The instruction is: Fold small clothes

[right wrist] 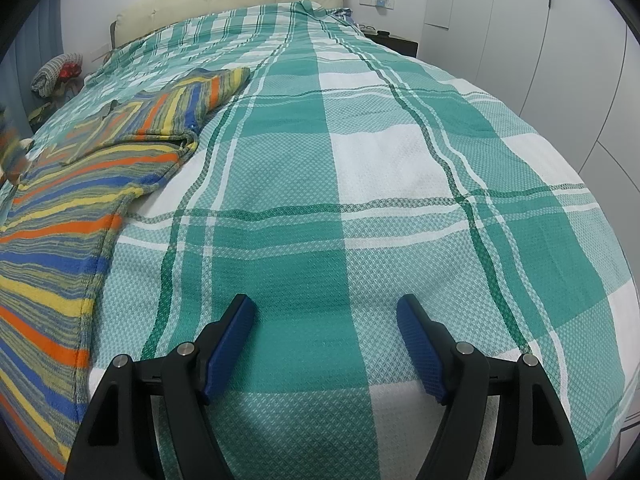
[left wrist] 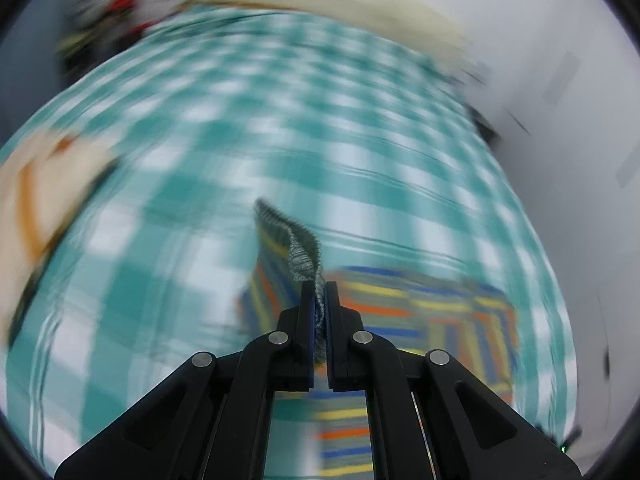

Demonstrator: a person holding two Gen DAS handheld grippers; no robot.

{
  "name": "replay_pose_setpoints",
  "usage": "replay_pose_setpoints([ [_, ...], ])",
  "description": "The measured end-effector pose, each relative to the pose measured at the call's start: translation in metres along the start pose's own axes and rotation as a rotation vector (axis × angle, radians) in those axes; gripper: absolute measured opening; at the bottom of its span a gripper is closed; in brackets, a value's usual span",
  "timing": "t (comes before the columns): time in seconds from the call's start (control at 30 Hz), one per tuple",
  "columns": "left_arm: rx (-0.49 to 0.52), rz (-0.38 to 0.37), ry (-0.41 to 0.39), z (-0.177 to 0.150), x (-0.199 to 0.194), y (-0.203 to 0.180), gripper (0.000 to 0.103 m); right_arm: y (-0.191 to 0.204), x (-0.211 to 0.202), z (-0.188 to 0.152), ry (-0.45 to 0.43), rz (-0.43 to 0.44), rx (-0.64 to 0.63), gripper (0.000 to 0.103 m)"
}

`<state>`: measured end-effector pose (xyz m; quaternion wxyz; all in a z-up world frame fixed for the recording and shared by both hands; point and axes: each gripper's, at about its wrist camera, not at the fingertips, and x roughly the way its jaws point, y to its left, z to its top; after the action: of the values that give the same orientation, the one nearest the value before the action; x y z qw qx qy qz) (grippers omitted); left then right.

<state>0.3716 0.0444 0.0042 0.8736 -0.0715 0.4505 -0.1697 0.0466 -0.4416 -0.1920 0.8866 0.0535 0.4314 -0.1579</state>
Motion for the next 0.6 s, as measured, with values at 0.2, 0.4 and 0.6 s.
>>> replay_pose_setpoints([
  [0.2, 0.199, -0.104, 0.067, -0.040, 0.056, -0.125, 0.002, 0.000, 0.000, 0.000, 0.000, 0.000, 0.000, 0.074],
  [0.4, 0.189, -0.059, 0.174, -0.106, 0.105, -0.160, 0.055, 0.000, 0.000, -0.001, 0.000, 0.001, 0.000, 0.074],
  [0.6, 0.150, -0.105, 0.140, -0.167, 0.056, -0.106, 0.064, 0.000, 0.000, 0.000, -0.005, 0.009, 0.003, 0.075],
])
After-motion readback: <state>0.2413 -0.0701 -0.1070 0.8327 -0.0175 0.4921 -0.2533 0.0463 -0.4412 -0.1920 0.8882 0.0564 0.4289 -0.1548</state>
